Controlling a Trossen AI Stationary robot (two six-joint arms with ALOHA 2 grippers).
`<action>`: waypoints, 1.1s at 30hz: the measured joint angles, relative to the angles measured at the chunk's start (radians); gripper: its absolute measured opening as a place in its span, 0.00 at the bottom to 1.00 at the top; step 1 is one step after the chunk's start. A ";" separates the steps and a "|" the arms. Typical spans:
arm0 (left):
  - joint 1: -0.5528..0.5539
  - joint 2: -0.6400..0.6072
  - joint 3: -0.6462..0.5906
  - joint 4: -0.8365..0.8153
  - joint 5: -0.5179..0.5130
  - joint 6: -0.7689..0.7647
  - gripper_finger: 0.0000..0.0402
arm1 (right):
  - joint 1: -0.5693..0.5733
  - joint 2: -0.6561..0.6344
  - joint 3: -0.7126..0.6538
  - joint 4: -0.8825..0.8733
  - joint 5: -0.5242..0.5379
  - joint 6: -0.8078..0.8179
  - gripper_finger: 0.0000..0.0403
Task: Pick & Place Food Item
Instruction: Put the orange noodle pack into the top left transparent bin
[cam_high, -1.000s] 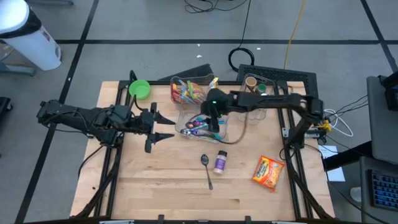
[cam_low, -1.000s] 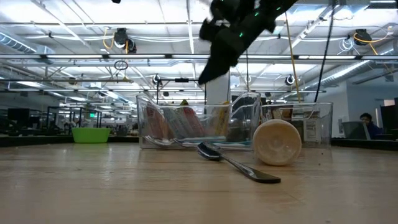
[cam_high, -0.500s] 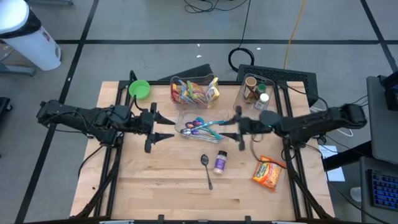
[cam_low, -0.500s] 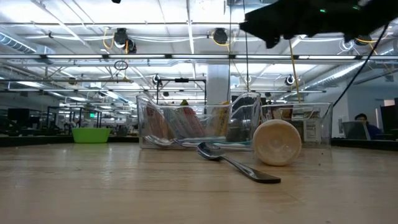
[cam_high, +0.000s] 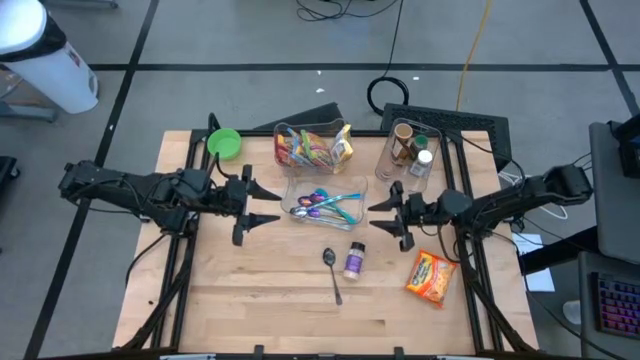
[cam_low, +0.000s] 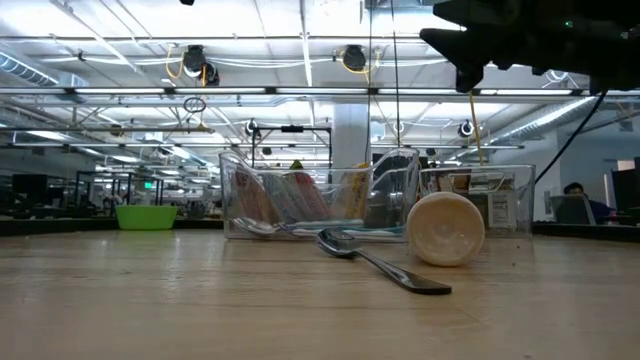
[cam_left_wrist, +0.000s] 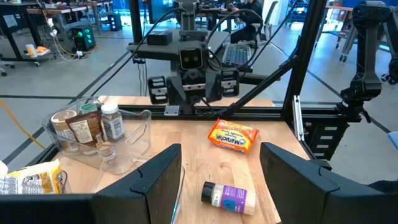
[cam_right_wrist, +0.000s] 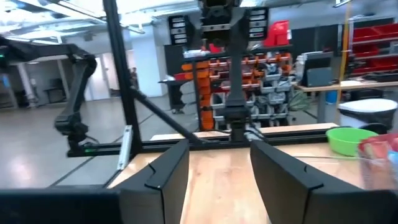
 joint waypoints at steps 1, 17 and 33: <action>0.000 0.000 0.000 0.000 0.000 0.000 0.57 | 0.009 0.000 -0.003 -0.001 0.001 0.000 0.41; 0.000 0.000 0.000 0.000 0.003 0.000 0.57 | 0.079 0.001 -0.007 -0.015 0.035 0.028 0.40; 0.000 0.000 0.000 0.000 0.002 -0.001 0.57 | 0.076 0.001 -0.008 -0.072 0.161 -0.040 0.40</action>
